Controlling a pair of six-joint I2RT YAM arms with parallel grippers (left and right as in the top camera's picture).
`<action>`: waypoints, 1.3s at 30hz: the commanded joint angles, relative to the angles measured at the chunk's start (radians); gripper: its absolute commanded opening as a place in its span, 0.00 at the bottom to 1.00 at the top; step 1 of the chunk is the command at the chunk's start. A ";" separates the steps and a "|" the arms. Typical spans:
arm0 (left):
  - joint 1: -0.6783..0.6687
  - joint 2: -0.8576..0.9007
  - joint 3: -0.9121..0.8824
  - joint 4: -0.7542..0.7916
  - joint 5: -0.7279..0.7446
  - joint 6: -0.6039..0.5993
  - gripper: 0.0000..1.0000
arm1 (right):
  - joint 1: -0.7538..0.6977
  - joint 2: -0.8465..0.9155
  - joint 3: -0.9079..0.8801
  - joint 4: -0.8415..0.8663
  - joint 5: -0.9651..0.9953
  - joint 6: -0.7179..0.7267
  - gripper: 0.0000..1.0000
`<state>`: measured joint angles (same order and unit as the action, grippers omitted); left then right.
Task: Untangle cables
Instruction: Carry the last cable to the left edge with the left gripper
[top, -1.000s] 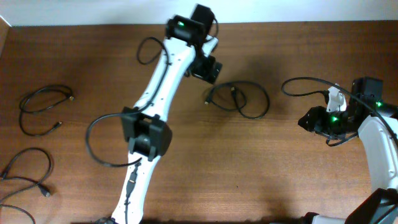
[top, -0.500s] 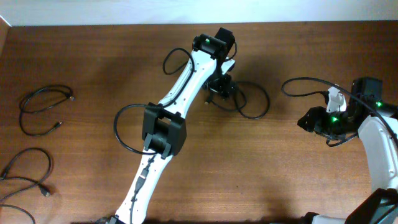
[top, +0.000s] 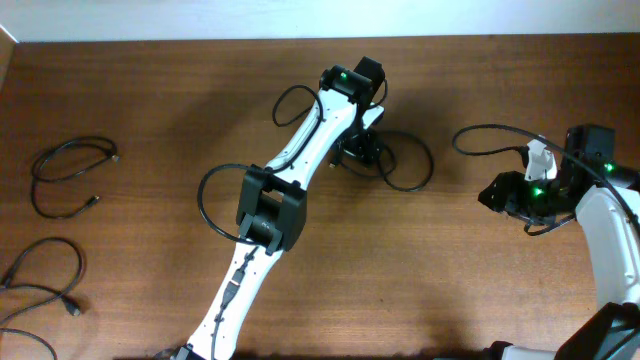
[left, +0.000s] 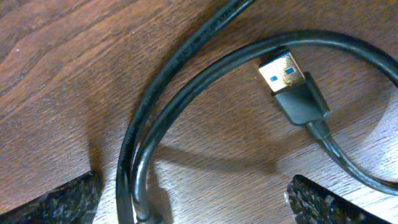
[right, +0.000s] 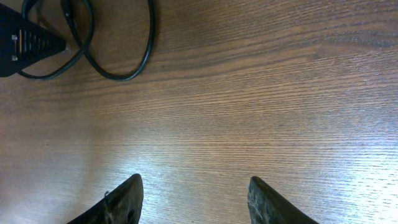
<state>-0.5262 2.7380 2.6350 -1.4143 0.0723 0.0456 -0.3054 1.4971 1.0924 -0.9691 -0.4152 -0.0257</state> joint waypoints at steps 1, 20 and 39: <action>0.001 0.049 -0.002 0.000 0.018 0.012 0.69 | -0.003 0.003 -0.008 0.000 0.008 0.000 0.54; 0.010 0.049 -0.002 0.009 0.017 -0.128 0.00 | -0.003 0.003 -0.008 0.006 0.008 0.000 0.54; 0.458 0.049 -0.002 0.148 -0.106 -0.405 0.00 | -0.003 0.003 -0.008 0.007 0.008 0.000 0.55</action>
<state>-0.1619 2.7457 2.6350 -1.2964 -0.0029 -0.3408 -0.3054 1.4971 1.0924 -0.9649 -0.4152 -0.0261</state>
